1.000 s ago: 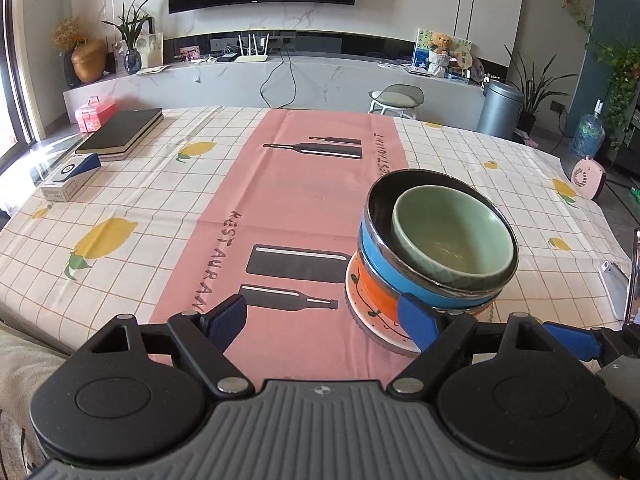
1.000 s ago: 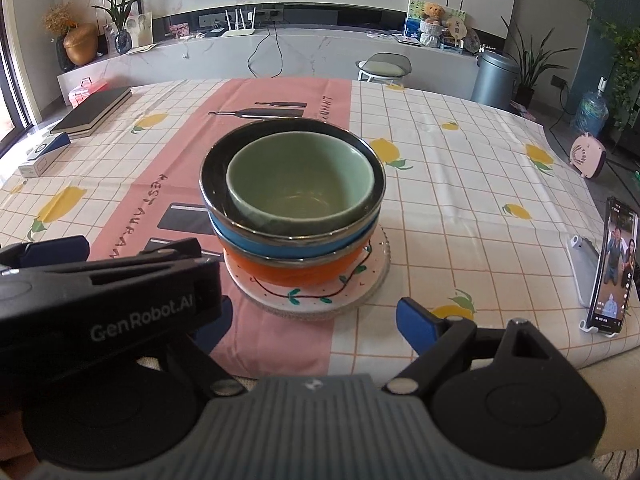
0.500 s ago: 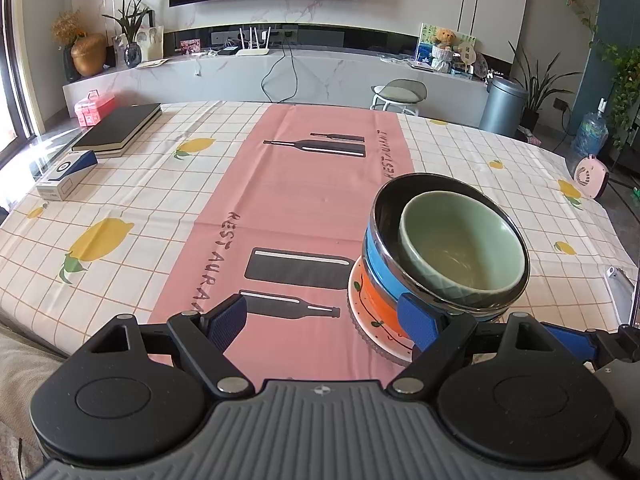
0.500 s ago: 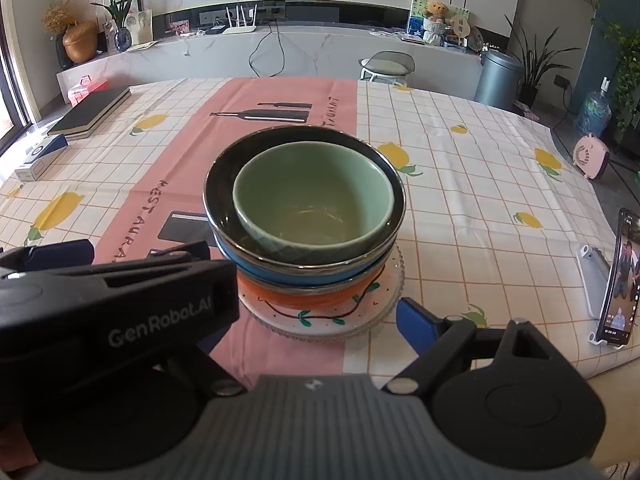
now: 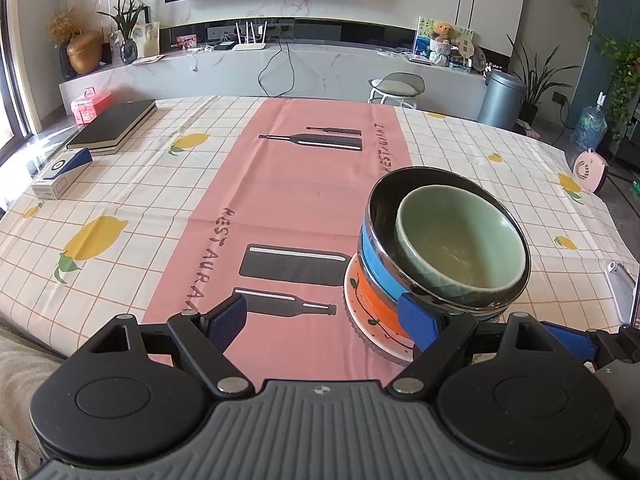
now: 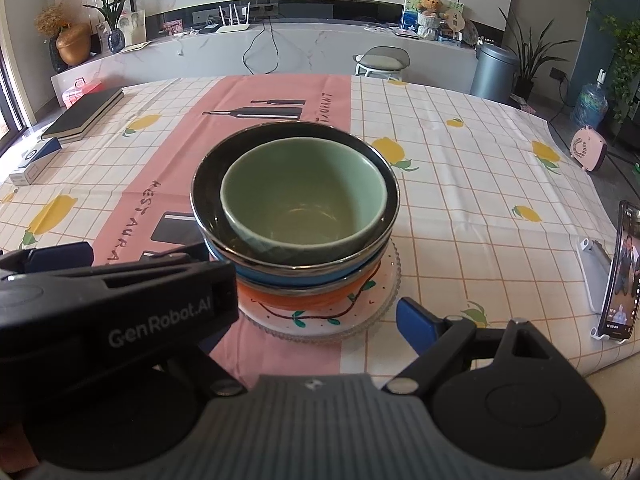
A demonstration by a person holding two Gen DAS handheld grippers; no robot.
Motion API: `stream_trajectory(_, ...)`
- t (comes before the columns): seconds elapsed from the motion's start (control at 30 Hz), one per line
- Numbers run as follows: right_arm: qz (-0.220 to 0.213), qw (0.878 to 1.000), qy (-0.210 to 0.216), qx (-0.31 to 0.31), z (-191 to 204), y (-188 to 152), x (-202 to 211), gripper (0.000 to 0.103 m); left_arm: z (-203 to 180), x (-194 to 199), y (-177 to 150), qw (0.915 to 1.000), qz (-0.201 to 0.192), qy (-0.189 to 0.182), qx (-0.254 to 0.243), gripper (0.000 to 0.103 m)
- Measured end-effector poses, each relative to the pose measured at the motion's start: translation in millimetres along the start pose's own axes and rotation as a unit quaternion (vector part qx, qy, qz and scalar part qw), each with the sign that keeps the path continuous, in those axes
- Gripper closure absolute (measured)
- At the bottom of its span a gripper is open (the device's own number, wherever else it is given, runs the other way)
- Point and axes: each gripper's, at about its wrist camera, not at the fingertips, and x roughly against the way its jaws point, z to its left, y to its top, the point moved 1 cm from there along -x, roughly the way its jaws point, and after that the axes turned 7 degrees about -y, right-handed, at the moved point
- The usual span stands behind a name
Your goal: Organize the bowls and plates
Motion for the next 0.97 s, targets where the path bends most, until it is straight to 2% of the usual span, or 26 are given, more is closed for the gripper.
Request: stream_trajectory(0.97,-0.001,1.0,-0.006,0.004,7.6,6.1,-3.6,0.016,9.4,-3.6,3.9,0.9998,0.011,0.003,0.018,0.003)
